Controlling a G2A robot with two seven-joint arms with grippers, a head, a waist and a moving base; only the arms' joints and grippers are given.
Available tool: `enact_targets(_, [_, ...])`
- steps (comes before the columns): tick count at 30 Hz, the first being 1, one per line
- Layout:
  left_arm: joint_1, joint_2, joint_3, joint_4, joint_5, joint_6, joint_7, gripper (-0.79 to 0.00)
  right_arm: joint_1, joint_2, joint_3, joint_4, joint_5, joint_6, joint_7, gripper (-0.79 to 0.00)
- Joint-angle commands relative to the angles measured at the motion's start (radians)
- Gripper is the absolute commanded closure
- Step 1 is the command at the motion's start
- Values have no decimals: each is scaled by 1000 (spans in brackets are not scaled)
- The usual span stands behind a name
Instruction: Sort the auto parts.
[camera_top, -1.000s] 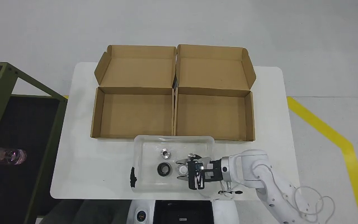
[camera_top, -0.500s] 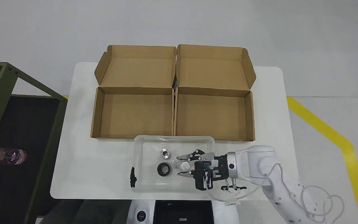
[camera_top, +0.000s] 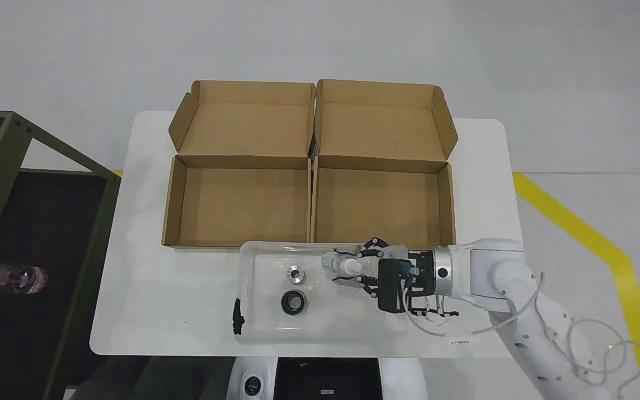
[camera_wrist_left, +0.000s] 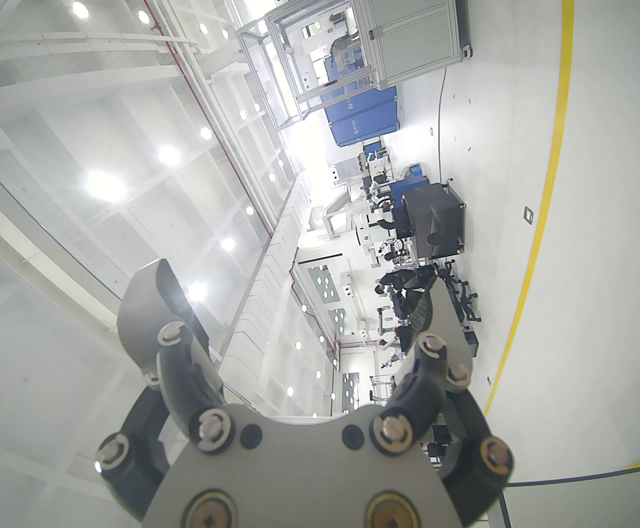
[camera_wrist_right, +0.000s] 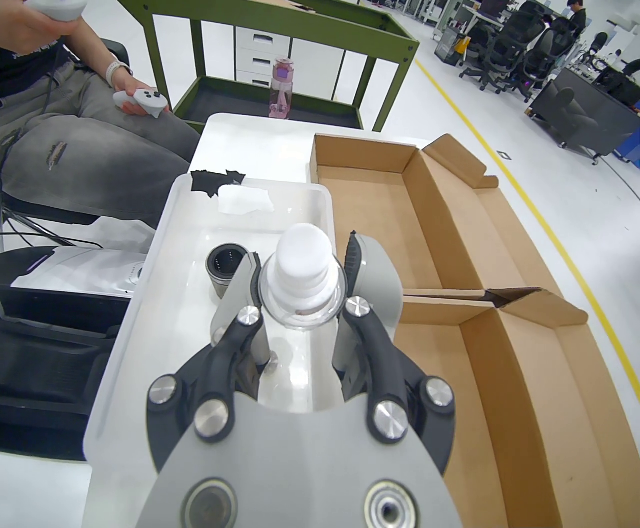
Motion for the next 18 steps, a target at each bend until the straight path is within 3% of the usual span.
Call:
enact_targets(1, [0, 0, 0, 0, 0, 0, 0, -785, 10, 1, 5, 5, 5, 0, -6, 0])
enact_targets(18, [0, 0, 0, 0, 0, 0, 0, -785, 124, -5, 19, 78, 74, 44, -53, 0])
